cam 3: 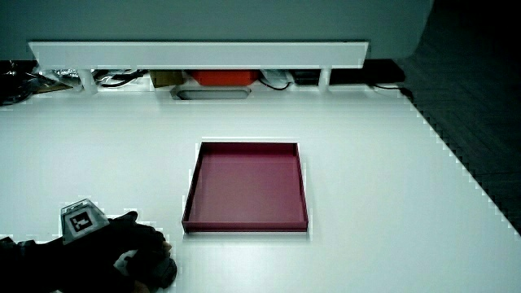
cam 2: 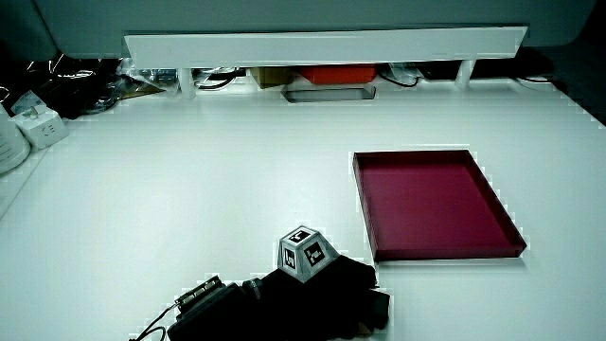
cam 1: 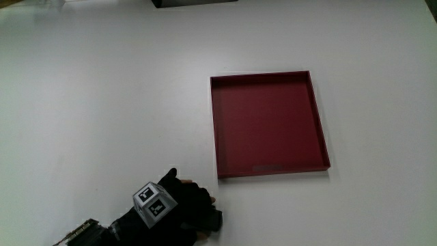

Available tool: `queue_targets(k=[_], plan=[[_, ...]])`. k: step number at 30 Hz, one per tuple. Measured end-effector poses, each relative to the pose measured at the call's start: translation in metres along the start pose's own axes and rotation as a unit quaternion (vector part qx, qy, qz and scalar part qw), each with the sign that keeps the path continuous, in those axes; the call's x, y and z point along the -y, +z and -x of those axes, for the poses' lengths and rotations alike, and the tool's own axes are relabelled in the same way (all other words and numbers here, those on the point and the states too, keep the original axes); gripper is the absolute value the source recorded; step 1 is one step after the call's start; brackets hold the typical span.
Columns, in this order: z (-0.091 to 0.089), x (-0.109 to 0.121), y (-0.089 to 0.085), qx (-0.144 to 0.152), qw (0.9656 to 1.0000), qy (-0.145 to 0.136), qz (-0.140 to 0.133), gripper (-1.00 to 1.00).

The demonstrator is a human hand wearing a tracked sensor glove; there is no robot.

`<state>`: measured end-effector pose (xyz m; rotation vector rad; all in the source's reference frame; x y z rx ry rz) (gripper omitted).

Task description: Place charger on desk

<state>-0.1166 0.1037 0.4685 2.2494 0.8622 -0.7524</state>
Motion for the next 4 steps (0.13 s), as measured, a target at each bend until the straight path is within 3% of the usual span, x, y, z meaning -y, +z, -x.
queue_targets(k=[1,4], plan=[[-0.0030,0.0008,0.0023,-0.005,1.0000,0.006,0.005,-0.54],[-0.0057,0.0043,0.0098,-0.003,0.9998,-0.017,-0.004,-0.67]])
